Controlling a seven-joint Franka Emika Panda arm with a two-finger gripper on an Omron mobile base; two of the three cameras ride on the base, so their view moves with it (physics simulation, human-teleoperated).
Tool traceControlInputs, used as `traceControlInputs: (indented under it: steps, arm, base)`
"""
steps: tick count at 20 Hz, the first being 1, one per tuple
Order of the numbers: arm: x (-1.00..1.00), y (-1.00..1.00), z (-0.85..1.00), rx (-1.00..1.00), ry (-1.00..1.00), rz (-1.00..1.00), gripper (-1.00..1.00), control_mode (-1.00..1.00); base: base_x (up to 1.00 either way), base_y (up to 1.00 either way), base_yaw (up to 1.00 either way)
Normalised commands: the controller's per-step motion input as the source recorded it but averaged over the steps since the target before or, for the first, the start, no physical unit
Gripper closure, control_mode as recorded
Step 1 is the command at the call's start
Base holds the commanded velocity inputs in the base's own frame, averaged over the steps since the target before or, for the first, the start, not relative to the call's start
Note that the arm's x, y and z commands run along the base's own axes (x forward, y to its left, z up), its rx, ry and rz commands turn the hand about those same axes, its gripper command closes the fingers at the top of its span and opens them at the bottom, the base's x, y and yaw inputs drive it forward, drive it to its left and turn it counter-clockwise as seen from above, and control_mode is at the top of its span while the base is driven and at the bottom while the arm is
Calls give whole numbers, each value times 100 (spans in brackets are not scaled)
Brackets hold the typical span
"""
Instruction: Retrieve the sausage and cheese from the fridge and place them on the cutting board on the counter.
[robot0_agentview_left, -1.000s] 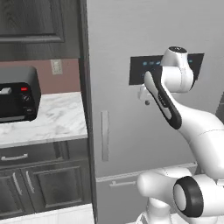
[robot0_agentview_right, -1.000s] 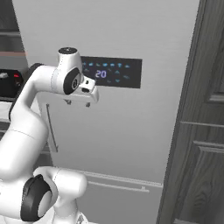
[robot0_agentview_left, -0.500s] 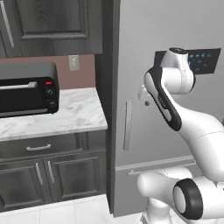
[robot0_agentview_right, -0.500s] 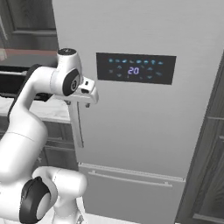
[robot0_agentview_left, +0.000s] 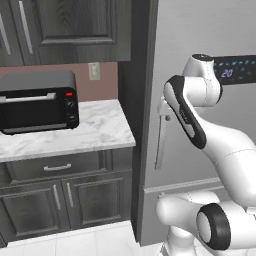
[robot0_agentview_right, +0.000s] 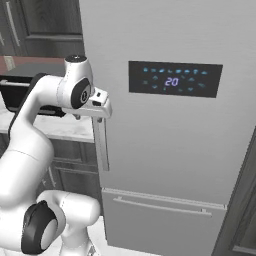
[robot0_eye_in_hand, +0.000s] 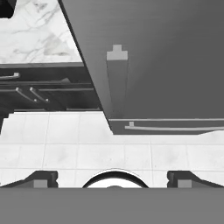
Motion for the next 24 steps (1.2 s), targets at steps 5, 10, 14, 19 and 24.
traceControlInputs:
  steps: [5, 10, 14, 19, 24]
  arm:
    - [0, 0, 0, 0, 0, 0, -100, 100]
    - [0, 0, 0, 0, 0, 0, -100, 100]
    - [0, 0, 0, 0, 0, 0, -100, 100]
    - [-42, -9, -33, -1, -51, 0, -100, -100]
    - [-29, -8, -66, 0, -66, 0, -100, -100]
  base:
    - [-1, 0, 0]
    - [-1, 0, 0]
    - [-31, -6, 0]
    - [-36, -5, 0]
    - [0, 0, 0]
